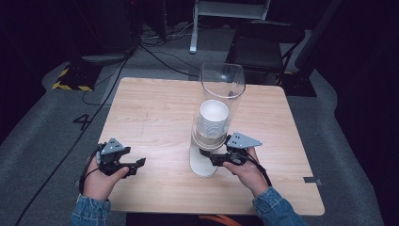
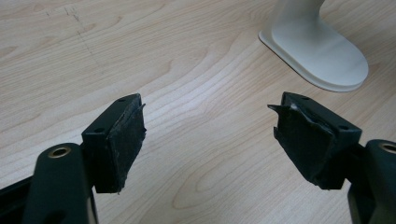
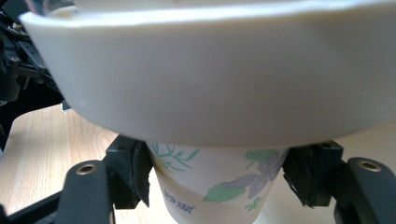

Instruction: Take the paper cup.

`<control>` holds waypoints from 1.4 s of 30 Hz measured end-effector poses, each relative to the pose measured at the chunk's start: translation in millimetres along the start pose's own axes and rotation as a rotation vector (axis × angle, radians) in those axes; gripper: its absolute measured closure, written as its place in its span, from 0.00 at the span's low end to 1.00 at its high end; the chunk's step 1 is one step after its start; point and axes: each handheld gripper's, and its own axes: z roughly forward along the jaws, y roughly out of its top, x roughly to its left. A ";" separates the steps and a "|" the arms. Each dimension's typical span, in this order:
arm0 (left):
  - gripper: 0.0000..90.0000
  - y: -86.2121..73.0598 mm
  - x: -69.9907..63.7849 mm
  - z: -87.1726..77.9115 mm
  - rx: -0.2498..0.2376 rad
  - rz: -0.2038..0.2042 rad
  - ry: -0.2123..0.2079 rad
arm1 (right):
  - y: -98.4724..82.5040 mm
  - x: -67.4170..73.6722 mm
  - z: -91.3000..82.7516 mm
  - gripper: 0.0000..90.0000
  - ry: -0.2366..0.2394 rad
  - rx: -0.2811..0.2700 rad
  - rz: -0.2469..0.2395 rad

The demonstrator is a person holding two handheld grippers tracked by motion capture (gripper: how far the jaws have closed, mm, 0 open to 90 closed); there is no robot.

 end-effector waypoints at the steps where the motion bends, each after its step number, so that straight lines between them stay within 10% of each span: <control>1: 0.26 -0.1 0.5 0.1 0.001 0.003 0.001 | -0.1 -0.5 -0.1 0.37 0.002 0.001 0.000; 12: 0.27 -0.6 0.9 0.3 0.002 0.003 -0.001 | -2.2 -3.5 2.1 0.37 -0.007 0.002 -0.050; 15: 0.27 -0.3 0.7 0.1 0.001 0.003 -0.002 | -16.5 -6.5 9.7 0.40 -0.011 0.130 -0.077; 24: 0.27 -1.0 4.3 -2.0 -0.009 -0.004 0.004 | -34.1 -8.0 11.8 0.38 -0.011 0.166 -0.046; 42: 0.27 -1.0 3.4 1.3 0.002 -0.006 -0.003 | -45.9 -20.4 -43.2 0.38 -0.029 0.301 -0.071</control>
